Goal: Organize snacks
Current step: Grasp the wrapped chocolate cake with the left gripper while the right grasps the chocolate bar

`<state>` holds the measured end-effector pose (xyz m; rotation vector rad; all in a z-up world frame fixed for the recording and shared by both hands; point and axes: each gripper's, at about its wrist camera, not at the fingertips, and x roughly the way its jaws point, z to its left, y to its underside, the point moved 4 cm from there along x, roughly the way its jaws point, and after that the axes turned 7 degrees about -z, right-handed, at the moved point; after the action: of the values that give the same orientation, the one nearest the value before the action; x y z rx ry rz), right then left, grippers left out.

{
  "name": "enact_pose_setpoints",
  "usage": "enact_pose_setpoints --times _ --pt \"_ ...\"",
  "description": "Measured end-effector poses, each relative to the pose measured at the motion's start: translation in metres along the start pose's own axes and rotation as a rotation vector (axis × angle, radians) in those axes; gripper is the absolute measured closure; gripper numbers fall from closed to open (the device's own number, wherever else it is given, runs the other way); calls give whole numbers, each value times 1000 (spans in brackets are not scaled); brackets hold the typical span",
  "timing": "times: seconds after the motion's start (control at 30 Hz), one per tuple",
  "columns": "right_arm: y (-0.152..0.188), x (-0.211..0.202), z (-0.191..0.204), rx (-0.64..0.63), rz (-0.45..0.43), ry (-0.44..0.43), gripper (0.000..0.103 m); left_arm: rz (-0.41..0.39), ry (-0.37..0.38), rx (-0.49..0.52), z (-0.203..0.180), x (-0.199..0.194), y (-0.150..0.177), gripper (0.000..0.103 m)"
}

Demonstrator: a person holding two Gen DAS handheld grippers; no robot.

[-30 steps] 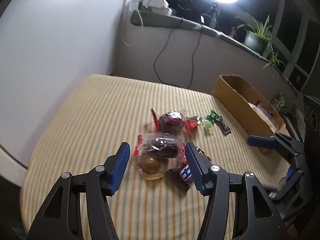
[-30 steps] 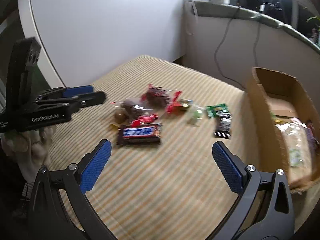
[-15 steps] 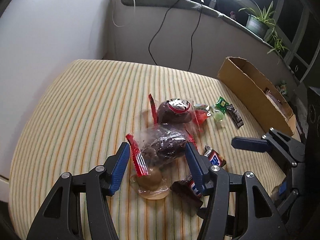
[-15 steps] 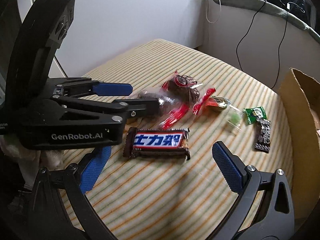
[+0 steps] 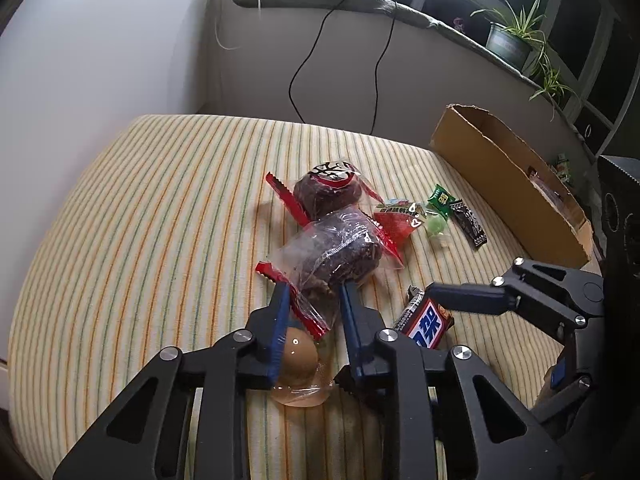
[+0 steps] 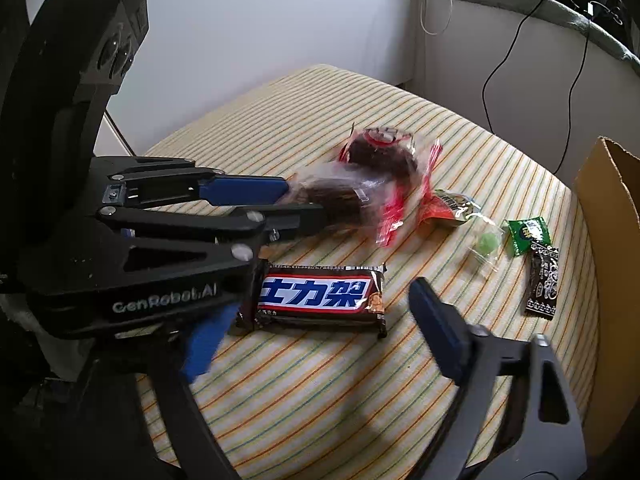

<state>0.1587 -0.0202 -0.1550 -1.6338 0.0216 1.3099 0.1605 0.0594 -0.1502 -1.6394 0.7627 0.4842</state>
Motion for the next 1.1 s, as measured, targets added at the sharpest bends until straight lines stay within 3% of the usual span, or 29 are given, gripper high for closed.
enact_pose_setpoints --times 0.07,0.23,0.33,0.43,0.5,0.53,0.57,0.73,0.87,1.1 --pt "0 2 -1 0 8 -8 36 -3 -3 6 0 -2 0 84" --pt "0 2 0 -6 3 -6 41 -12 -10 24 0 -8 0 96" --pt "2 1 2 -13 -2 0 43 -30 -9 45 -1 -13 -1 95" --pt "3 -1 0 -15 1 -1 43 -49 -17 68 -3 -19 -7 80" --pt "5 -5 -2 -14 1 1 43 -63 -15 100 -7 -19 -16 60" --pt "5 -5 -4 -11 2 1 43 -59 -11 120 -10 -17 -20 44" --pt "8 -11 -4 -7 4 1 43 -55 -13 145 -14 -14 -23 38" --pt "11 -16 -15 15 2 13 43 -12 -70 225 -22 15 -34 34" --pt "14 -20 -21 30 1 13 43 31 -70 268 -28 33 -29 32" --pt "16 -23 -27 38 2 22 43 27 -47 203 -21 30 -27 41"
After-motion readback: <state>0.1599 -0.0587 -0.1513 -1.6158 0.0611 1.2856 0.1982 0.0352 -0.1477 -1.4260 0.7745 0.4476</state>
